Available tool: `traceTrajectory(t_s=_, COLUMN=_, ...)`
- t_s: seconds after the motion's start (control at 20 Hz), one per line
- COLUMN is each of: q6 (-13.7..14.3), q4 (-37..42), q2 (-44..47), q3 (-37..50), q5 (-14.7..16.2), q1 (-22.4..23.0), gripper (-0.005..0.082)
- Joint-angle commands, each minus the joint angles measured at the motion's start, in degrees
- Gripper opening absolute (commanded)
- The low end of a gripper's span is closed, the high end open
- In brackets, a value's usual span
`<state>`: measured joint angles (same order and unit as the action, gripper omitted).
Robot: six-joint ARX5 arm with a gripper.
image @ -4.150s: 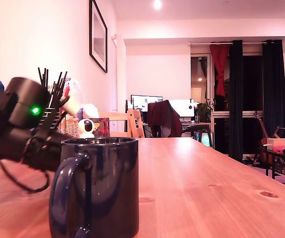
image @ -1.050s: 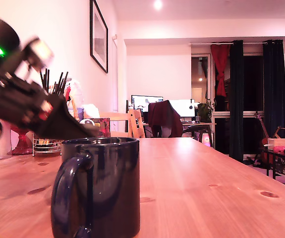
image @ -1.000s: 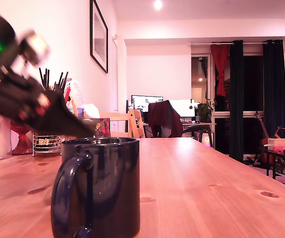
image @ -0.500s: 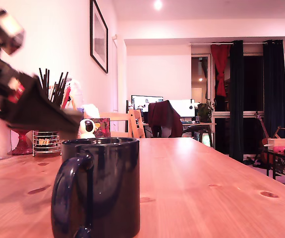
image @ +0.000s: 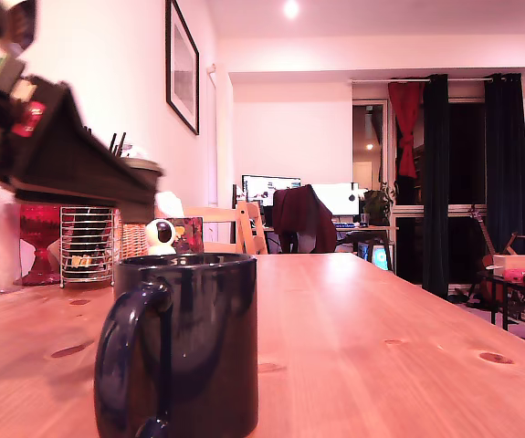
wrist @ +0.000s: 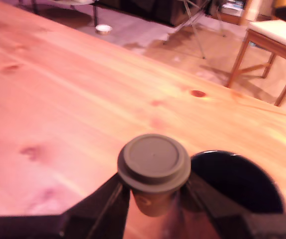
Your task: Pick the coffee capsule and then drop it inside the coffee cup in front of you
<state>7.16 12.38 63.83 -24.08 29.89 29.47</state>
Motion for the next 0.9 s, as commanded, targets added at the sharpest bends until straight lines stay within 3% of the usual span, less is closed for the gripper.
traceTrajectory(t_s=0.0, q6=-1.31, q4=0.42, q2=-0.20, q3=1.36, q5=-1.53, q1=1.66, gripper=0.0137)
traceTrajectory(t_s=0.4, q6=-4.24, q4=-0.81, q2=-0.22, q3=1.36, q5=-7.34, q1=10.29, gripper=0.0137)
traceTrajectory(t_s=0.55, q6=-6.78, q4=-0.83, q2=-0.20, q3=1.36, q5=-7.19, q1=11.87, gripper=0.0137)
traceTrajectory(t_s=0.85, q6=-6.75, q4=-4.50, q2=-0.20, q3=0.22, q5=-7.21, q1=12.17, gripper=0.0138)
